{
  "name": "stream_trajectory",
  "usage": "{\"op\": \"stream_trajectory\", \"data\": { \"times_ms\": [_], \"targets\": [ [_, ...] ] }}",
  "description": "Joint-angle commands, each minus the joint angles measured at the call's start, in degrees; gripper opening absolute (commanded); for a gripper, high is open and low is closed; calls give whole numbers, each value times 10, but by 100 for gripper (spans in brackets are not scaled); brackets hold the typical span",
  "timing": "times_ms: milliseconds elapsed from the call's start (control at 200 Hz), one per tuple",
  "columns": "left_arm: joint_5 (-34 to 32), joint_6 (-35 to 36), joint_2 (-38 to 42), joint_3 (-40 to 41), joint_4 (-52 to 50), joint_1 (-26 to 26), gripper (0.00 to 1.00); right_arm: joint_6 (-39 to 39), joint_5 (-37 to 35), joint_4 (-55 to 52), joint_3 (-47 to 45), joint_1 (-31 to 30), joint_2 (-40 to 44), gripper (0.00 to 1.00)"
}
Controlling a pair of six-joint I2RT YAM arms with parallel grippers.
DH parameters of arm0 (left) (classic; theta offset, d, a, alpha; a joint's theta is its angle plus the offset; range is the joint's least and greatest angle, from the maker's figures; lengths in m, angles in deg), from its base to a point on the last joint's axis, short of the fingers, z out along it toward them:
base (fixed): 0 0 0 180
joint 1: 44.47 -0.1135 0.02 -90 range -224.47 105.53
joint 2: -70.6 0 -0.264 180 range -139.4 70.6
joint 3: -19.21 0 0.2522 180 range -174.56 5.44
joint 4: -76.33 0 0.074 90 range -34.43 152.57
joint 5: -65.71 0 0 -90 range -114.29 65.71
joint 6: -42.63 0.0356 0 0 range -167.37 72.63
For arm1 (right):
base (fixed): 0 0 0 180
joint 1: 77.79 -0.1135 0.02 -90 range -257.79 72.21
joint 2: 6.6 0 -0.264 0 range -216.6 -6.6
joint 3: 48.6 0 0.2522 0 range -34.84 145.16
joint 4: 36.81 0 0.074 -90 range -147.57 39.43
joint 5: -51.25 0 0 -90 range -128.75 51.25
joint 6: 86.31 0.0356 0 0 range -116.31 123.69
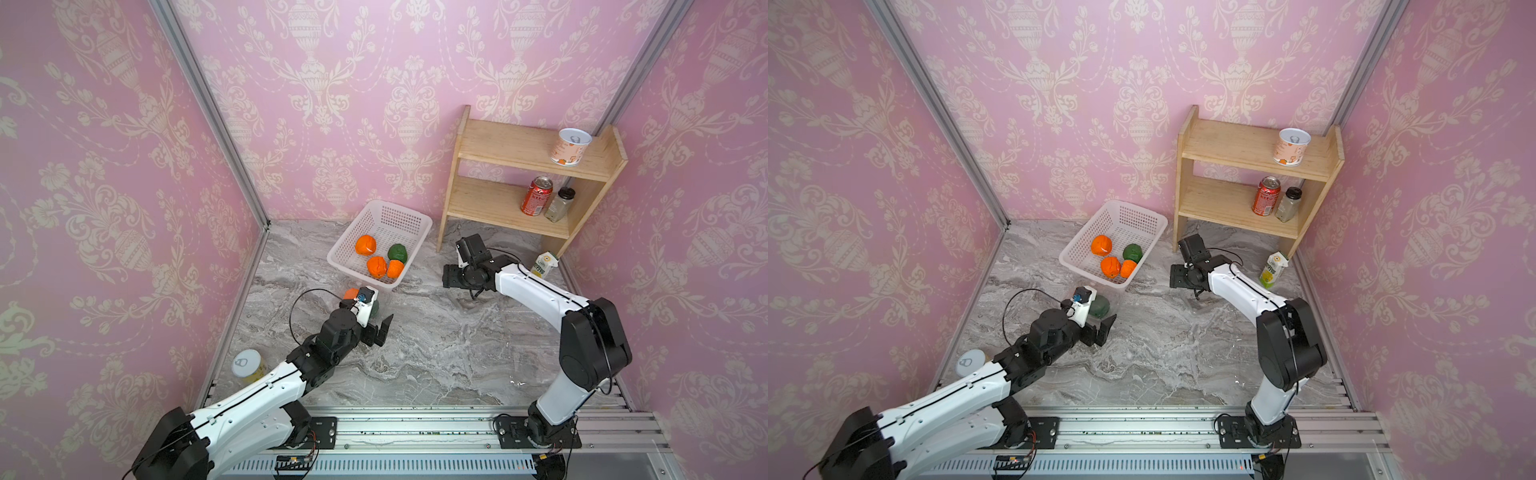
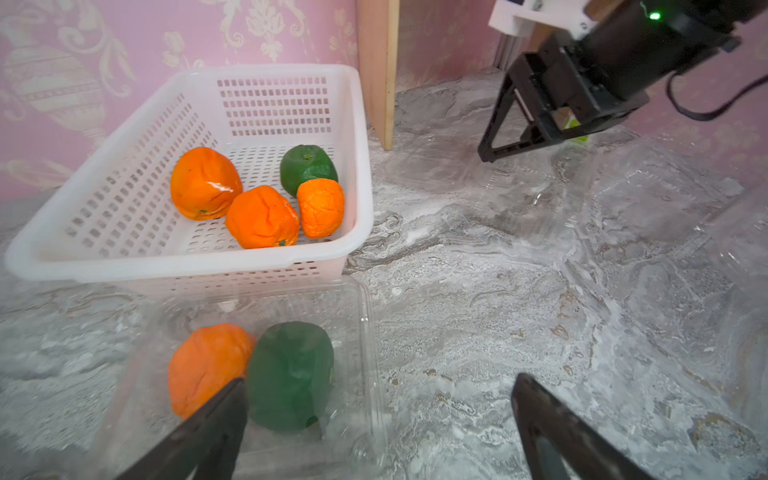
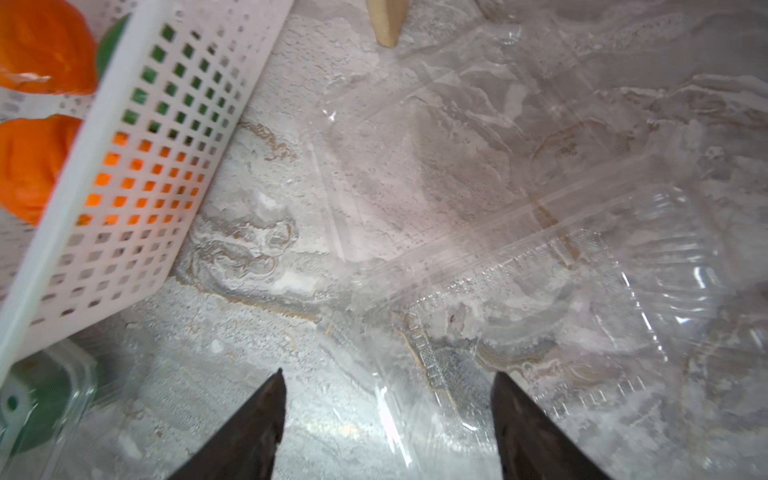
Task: Take oranges out of containers
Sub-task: Move the packing box to the center of the board.
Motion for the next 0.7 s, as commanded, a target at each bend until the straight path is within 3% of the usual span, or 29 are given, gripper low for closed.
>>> {"op": "stream_trajectory", "data": {
  "times_ms": [0, 190, 305, 475, 690],
  "targets": [
    [-71, -70, 24, -73, -199, -5, 99, -10, 17, -5, -19, -10, 72, 83],
    [-157, -72, 8, -118, -265, -8, 99, 32, 83, 65, -136, -12, 160, 85],
    [-165, -71, -25, -144, -269, -30, 99, 62, 113, 102, -202, -22, 206, 85],
    [-127, -75, -52, -149, -233, -63, 99, 91, 122, 125, -275, -44, 256, 86],
    [14, -90, -131, -173, -231, -190, 99, 102, 136, 143, -341, -54, 297, 86]
  ]
}}
